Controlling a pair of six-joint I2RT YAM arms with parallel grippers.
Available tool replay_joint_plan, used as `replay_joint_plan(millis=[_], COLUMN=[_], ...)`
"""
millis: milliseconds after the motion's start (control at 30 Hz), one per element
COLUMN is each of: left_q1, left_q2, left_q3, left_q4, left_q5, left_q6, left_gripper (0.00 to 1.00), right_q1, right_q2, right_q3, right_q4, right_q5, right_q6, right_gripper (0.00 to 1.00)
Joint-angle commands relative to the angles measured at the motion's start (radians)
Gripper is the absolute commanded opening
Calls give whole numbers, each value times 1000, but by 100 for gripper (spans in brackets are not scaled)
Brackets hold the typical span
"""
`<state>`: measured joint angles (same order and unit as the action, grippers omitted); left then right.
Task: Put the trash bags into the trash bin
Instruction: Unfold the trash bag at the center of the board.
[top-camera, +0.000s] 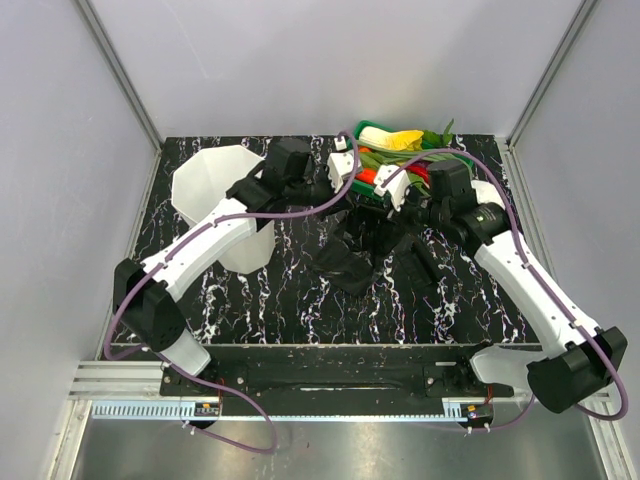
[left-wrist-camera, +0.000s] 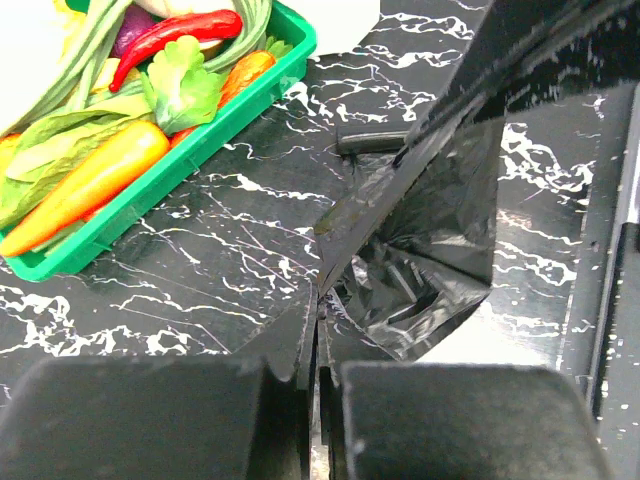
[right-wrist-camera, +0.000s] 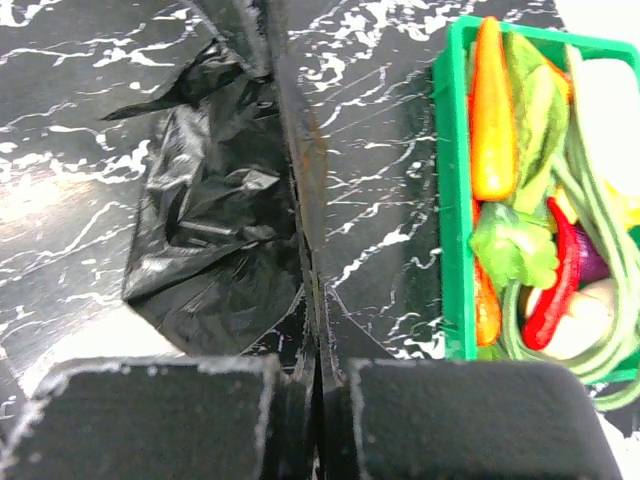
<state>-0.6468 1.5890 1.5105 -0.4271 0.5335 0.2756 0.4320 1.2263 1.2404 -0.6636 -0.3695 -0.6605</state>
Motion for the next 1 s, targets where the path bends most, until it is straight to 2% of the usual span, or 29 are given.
replay_joint_plan(millis=[0, 133, 300, 433, 733, 967], left_q1=[35, -2, -33, -34, 39, 45], left_q2=[-64, -89, -103, -115, -127, -124], left_q3=[-41, -84, -104, -108, -168, -196], left_q4=[97, 77, 36, 21, 28, 11], left_q5=[-112, -115, -43, 8, -23, -9], left_q6=[123, 230, 280, 255, 267, 275], left_gripper=[0, 0, 0, 0, 0, 0], right_q1=[-9, -9, -9, -24, -114, -130], right_q2=[7, 24, 55, 70, 36, 27], right_q3=[-9, -10, 7, 39, 111, 149], right_q4=[-2, 21, 16, -4, -57, -91], right_q5=[222, 262, 233, 193, 132, 110], right_q6=[-17, 21, 91, 127, 134, 127], right_gripper=[0, 0, 0, 0, 0, 0])
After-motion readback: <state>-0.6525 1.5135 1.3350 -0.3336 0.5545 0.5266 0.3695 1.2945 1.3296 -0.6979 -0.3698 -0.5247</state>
